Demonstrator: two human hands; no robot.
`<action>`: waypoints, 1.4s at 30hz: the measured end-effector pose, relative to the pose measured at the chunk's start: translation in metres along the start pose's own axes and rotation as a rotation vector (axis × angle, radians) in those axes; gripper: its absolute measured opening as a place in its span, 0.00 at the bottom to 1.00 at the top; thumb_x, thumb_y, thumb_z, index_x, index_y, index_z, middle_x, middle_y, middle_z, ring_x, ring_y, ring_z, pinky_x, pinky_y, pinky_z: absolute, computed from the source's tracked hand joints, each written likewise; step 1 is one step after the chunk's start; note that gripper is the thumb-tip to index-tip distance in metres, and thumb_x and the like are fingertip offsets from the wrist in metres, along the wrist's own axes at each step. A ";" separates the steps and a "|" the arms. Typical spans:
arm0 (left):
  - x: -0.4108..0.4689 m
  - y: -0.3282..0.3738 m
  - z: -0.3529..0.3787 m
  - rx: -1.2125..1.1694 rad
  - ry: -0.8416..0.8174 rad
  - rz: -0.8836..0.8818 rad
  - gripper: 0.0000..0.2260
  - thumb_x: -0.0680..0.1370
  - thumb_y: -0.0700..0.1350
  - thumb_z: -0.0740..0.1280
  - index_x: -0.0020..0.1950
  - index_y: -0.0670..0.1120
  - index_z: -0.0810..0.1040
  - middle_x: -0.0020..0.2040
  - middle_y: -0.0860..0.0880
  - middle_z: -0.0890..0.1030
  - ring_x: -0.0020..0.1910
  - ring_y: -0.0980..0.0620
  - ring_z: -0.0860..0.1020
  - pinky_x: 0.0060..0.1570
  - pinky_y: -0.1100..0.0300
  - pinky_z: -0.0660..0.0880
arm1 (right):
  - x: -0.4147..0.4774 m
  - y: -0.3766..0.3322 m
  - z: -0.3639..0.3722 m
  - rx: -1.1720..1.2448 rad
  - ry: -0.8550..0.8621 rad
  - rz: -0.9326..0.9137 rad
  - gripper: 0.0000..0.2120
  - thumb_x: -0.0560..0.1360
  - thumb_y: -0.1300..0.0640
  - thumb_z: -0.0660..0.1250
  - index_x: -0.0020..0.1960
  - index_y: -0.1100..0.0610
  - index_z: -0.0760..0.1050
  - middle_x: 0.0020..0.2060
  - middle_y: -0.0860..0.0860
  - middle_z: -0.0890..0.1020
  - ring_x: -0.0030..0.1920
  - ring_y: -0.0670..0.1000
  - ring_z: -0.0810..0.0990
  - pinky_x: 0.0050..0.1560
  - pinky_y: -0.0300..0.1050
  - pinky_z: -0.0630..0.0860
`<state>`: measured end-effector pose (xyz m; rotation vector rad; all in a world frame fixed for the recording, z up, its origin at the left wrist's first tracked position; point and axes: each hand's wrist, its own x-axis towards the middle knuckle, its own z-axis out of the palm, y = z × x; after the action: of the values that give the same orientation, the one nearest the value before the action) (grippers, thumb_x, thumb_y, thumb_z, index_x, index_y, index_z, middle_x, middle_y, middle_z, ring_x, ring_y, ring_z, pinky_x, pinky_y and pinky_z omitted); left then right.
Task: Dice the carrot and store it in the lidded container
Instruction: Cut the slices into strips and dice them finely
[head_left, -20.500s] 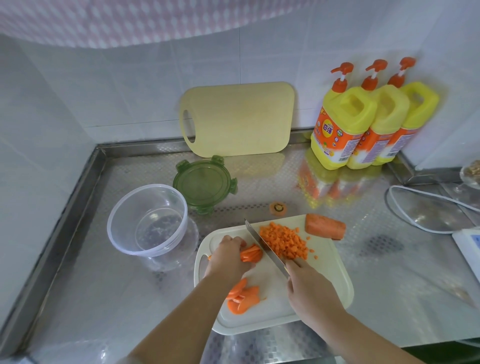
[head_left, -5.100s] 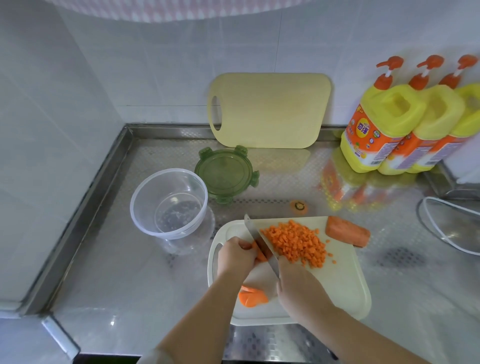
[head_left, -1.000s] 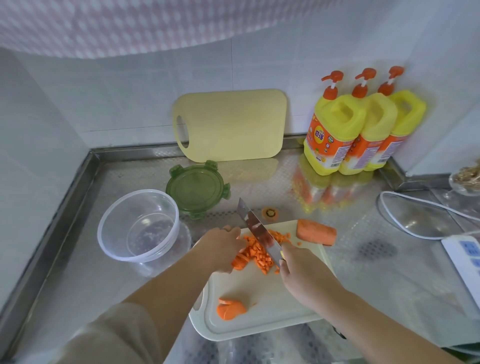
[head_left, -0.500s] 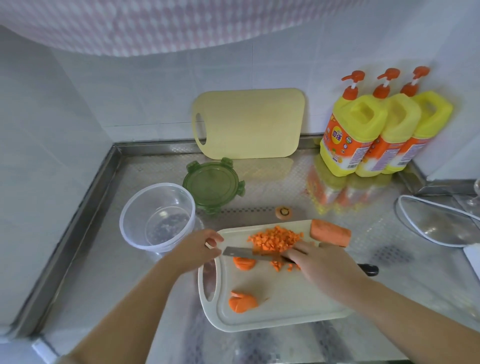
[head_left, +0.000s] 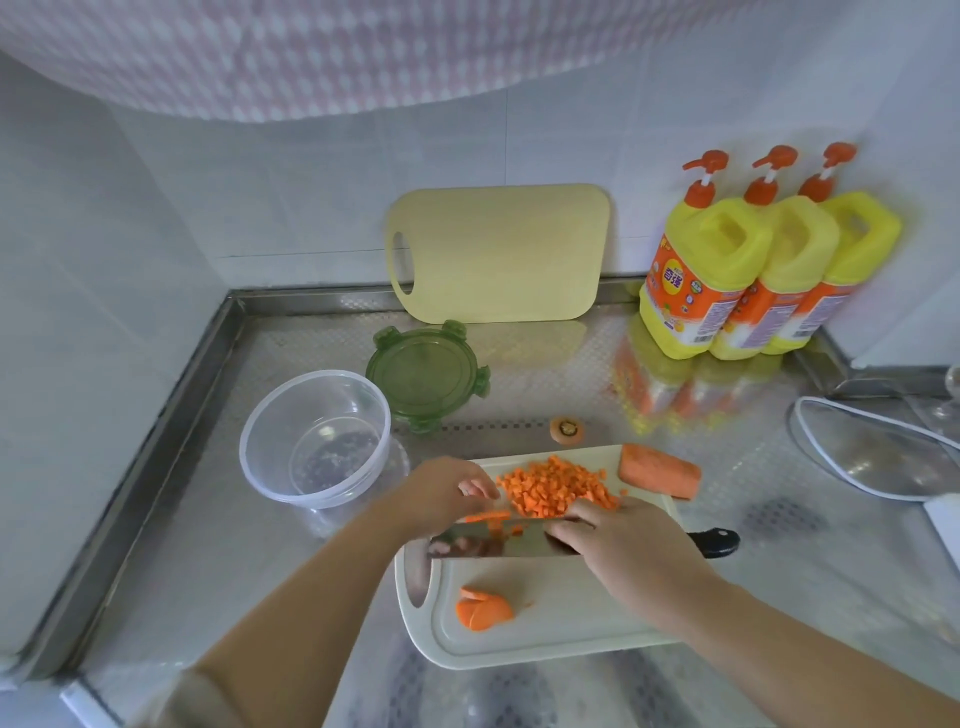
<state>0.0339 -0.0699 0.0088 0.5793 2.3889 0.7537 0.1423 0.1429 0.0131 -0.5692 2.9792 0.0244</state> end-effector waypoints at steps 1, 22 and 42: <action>0.003 -0.004 -0.001 -0.064 0.066 -0.048 0.07 0.78 0.42 0.66 0.54 0.47 0.81 0.49 0.52 0.80 0.42 0.61 0.75 0.40 0.76 0.69 | -0.003 -0.001 -0.006 0.015 -0.020 0.052 0.23 0.51 0.58 0.80 0.44 0.48 0.80 0.36 0.46 0.78 0.23 0.49 0.72 0.23 0.40 0.63; 0.040 0.062 0.031 -0.005 -0.206 -0.024 0.17 0.74 0.34 0.56 0.42 0.51 0.80 0.44 0.50 0.81 0.43 0.50 0.79 0.47 0.57 0.76 | -0.030 0.011 -0.027 0.001 -0.153 0.204 0.23 0.74 0.67 0.58 0.65 0.50 0.67 0.59 0.49 0.71 0.40 0.54 0.71 0.40 0.45 0.62; 0.038 0.071 0.038 -0.413 -0.109 -0.026 0.15 0.76 0.30 0.56 0.46 0.44 0.79 0.42 0.51 0.79 0.43 0.56 0.77 0.43 0.67 0.71 | -0.030 0.009 -0.039 -0.058 -0.188 0.217 0.20 0.74 0.67 0.58 0.63 0.52 0.67 0.56 0.50 0.72 0.40 0.54 0.72 0.32 0.42 0.55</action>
<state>0.0451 0.0184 0.0127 0.4041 2.0548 1.1339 0.1631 0.1609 0.0555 -0.2319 2.8482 0.1731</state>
